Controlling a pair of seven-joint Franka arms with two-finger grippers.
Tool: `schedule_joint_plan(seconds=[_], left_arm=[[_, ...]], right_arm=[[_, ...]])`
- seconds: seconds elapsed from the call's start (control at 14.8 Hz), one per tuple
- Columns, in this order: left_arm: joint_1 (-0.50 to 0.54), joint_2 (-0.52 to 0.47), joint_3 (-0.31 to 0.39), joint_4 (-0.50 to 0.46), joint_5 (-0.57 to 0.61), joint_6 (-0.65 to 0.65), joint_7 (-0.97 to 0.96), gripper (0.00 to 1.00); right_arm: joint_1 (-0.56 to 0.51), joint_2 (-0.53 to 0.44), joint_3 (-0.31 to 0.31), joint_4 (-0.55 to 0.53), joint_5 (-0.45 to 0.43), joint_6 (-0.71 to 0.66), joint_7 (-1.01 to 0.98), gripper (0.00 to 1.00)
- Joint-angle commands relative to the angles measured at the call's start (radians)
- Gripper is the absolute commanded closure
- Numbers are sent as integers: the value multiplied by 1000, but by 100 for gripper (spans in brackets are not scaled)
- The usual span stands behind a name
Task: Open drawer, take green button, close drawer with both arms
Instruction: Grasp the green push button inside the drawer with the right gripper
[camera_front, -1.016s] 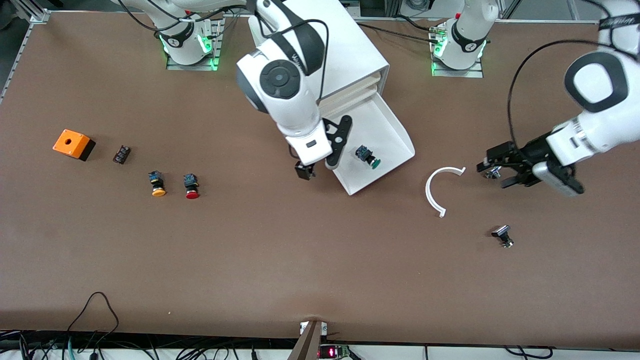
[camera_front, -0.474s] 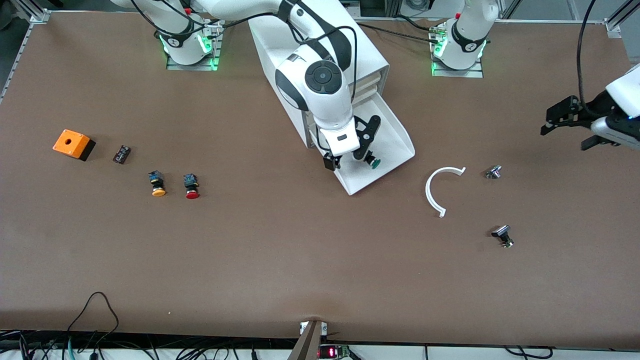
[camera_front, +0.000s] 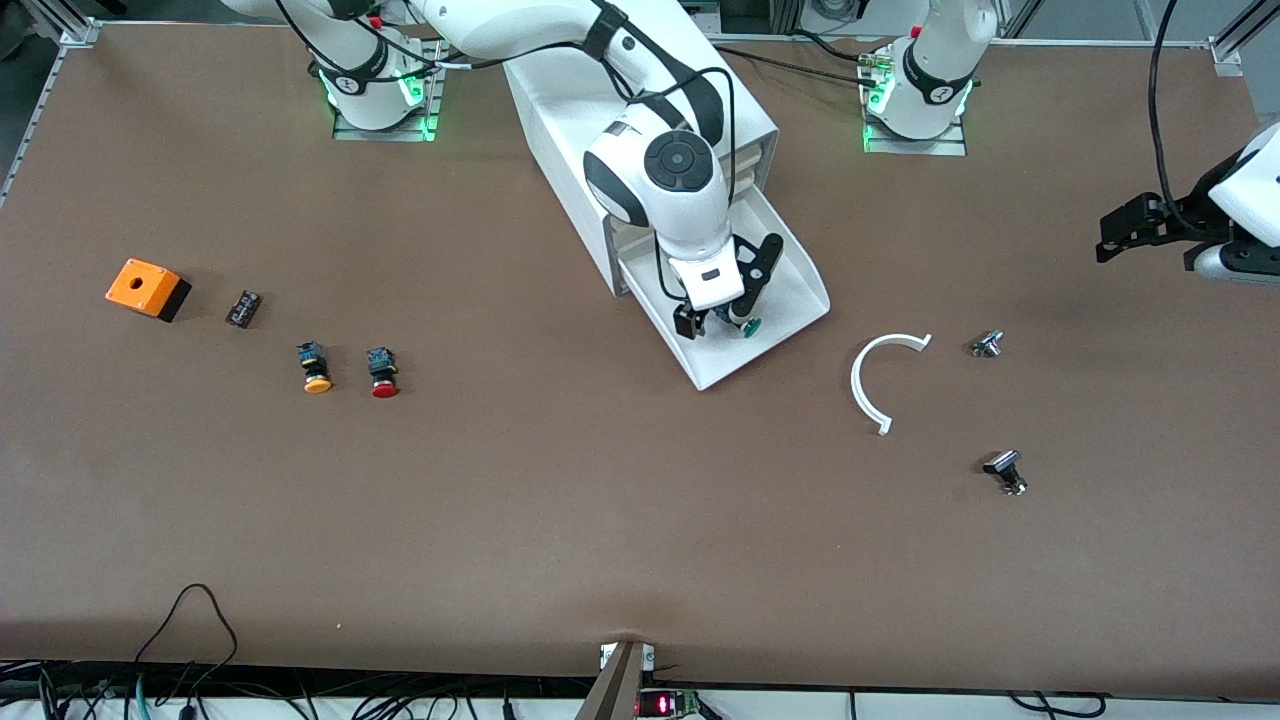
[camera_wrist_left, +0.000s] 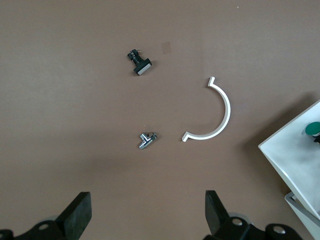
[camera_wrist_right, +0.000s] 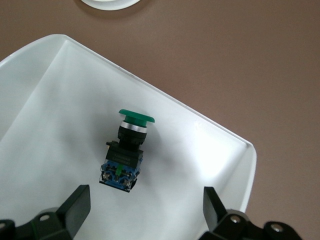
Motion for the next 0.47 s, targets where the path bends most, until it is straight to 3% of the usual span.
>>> schedule_joint_plan(seconds=[0.0,0.41], left_arm=[[-5,4,-5,12,41,-21,-29,0],[-7,7,-5,17,43,-14,-23,0]], right_arm=[[15,45,-9,50,10,11,26,0],[32,88,-9,56,11,64,110,0]])
